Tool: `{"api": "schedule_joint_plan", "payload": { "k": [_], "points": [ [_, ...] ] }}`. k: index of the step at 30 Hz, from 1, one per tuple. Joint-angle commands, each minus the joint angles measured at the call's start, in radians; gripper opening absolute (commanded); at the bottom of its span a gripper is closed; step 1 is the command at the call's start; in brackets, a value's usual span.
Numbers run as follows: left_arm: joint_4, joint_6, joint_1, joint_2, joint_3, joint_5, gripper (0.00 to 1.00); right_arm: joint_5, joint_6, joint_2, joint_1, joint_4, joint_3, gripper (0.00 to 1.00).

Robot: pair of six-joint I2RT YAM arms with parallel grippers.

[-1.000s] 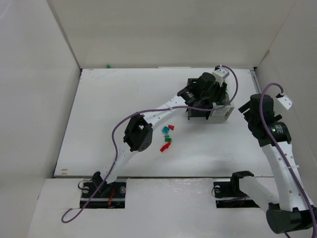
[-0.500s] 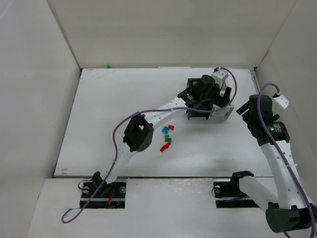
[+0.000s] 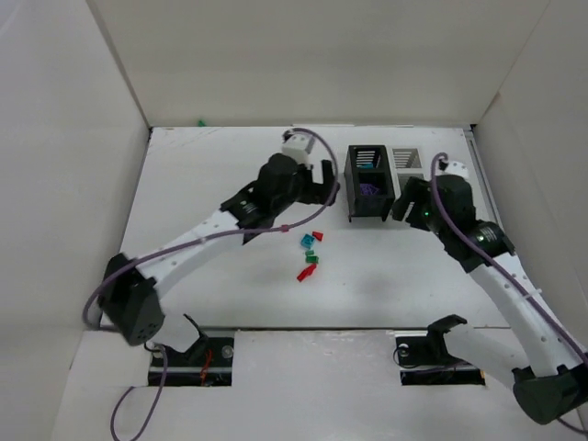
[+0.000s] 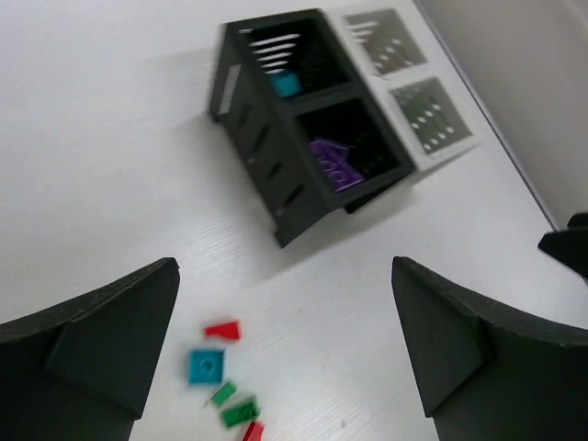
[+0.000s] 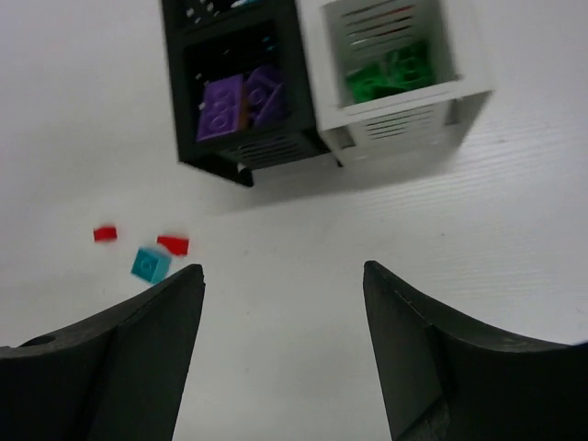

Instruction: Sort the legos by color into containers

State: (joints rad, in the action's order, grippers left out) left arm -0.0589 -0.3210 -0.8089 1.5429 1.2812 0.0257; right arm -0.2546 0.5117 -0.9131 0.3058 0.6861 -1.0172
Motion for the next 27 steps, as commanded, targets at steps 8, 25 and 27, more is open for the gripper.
{"api": "schedule_joint_plan", "payload": {
  "k": [8,25,27],
  "points": [
    [0.267,-0.351,0.017,-0.49,-0.497,0.309,1.0,0.007,0.014,-0.286,0.395,-0.244,0.005,0.73],
    [0.415,-0.509,0.027,-0.742,-0.675,0.338,1.0,0.04,-0.165,-0.727,0.575,-0.441,-0.041,0.65],
    [0.406,-0.509,0.027,-0.742,-0.675,0.327,1.0,0.029,-0.186,-0.747,0.584,-0.46,-0.041,0.65]
  ]
}}
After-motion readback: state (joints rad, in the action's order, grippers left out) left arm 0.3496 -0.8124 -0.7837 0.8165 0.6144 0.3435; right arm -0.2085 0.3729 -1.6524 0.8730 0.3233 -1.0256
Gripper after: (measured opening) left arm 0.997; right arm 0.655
